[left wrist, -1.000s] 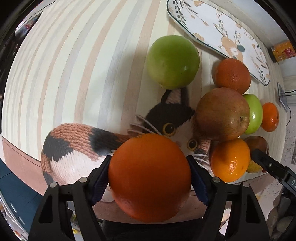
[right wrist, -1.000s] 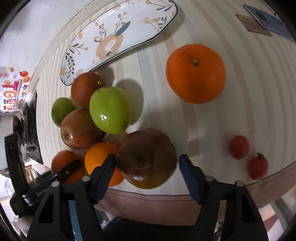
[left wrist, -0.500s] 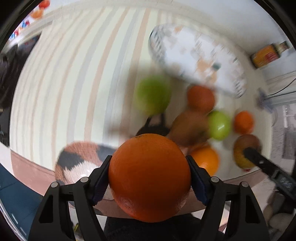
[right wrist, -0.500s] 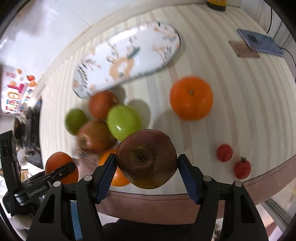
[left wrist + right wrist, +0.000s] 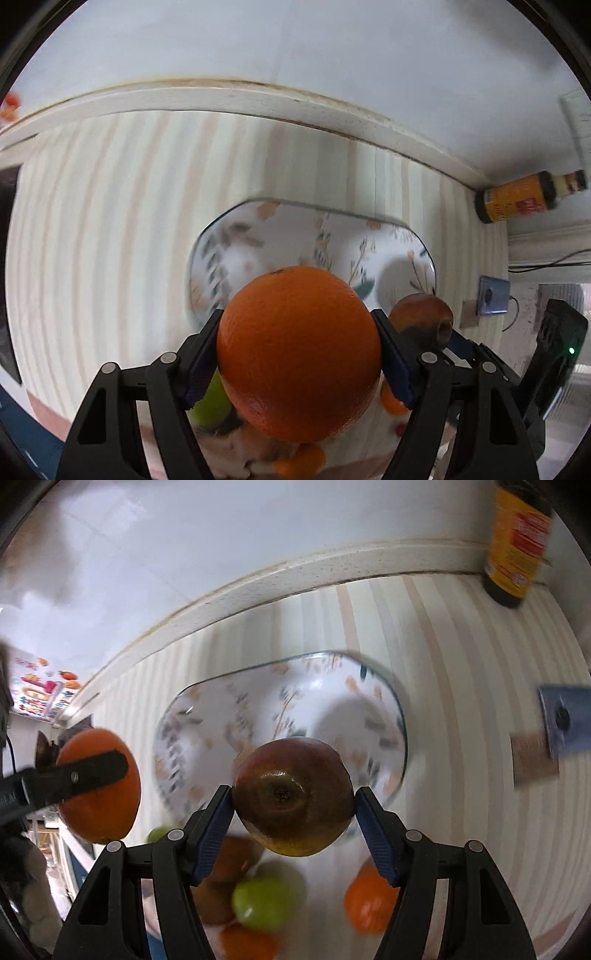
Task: Organize fruits
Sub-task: 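Carry the orange and apple to the floral plate and release both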
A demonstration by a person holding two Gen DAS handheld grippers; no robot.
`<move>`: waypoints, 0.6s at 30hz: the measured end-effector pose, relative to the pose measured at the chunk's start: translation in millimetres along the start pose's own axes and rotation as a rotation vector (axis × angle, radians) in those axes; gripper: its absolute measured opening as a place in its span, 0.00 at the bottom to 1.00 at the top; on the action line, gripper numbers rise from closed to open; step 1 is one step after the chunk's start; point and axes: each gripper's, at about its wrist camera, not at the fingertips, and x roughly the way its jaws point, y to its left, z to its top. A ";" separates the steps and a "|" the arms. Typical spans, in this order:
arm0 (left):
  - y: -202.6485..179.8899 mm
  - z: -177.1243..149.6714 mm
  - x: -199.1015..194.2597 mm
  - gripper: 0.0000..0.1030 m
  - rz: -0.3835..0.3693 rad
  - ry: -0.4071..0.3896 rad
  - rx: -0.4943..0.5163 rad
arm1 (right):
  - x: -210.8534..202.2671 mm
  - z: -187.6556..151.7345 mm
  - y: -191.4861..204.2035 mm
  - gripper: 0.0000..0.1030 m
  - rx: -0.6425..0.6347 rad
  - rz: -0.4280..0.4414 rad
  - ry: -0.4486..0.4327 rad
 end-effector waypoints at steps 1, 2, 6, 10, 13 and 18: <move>-5.4 10.4 10.6 0.73 0.005 0.018 0.002 | 4.3 6.3 -2.5 0.68 -0.002 -0.003 0.004; -11.9 18.5 19.0 0.73 0.005 0.031 0.007 | 7.4 14.2 -4.3 0.68 -0.009 -0.006 0.009; -33.0 55.9 58.7 0.73 -0.008 0.092 0.007 | 15.7 39.2 -7.7 0.68 -0.051 -0.027 0.027; -43.6 70.0 78.6 0.73 -0.010 0.137 0.023 | 24.9 43.8 -2.8 0.68 -0.107 -0.051 0.056; -47.9 71.8 89.8 0.73 -0.006 0.179 0.033 | 32.2 47.0 -0.6 0.68 -0.131 -0.069 0.084; -52.7 70.5 105.2 0.73 0.024 0.216 0.051 | 43.3 50.4 -4.3 0.69 -0.124 -0.087 0.116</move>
